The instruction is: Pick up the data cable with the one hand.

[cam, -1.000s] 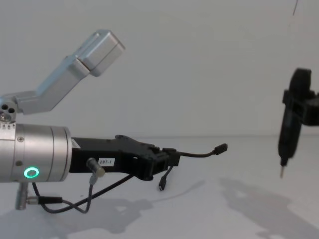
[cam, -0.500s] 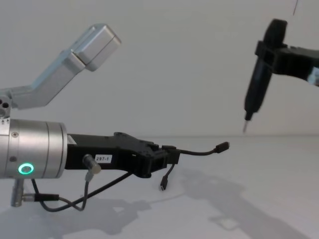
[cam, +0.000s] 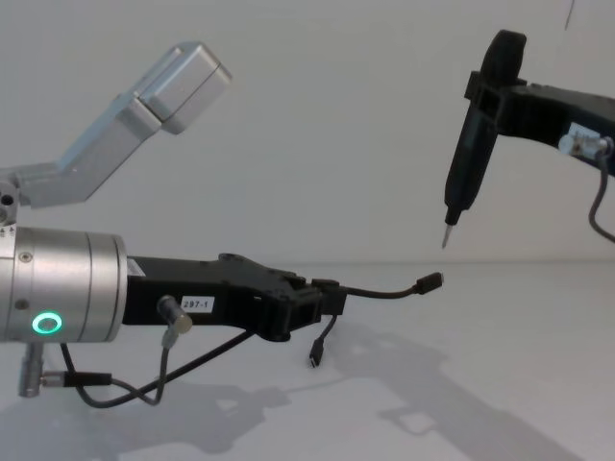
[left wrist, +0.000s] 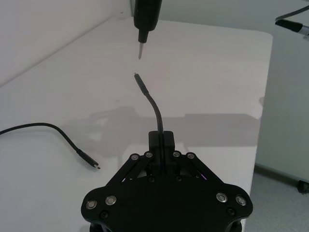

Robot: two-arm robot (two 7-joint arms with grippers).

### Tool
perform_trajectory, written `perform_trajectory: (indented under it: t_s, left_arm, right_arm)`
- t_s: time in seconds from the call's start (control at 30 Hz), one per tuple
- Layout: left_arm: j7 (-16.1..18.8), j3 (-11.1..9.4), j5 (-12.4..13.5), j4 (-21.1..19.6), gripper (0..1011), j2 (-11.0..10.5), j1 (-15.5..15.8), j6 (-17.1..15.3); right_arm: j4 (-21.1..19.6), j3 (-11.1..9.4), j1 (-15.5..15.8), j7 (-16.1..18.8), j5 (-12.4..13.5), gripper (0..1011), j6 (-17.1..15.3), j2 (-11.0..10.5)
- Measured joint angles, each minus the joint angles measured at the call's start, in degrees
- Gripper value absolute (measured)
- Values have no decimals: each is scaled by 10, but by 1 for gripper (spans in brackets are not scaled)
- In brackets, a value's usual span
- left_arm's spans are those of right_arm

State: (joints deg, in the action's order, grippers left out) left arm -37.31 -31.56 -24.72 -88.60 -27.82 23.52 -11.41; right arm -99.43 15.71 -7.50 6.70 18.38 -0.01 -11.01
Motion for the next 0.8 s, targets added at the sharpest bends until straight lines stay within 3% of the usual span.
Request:
perform_trajectory:
  t_s: [0.8]
  left_arm:
    - [-1,0,-1,-1,47,-1,0,0]
  right_arm:
    - [44,-7,-13,17,-7,279,-1,10]
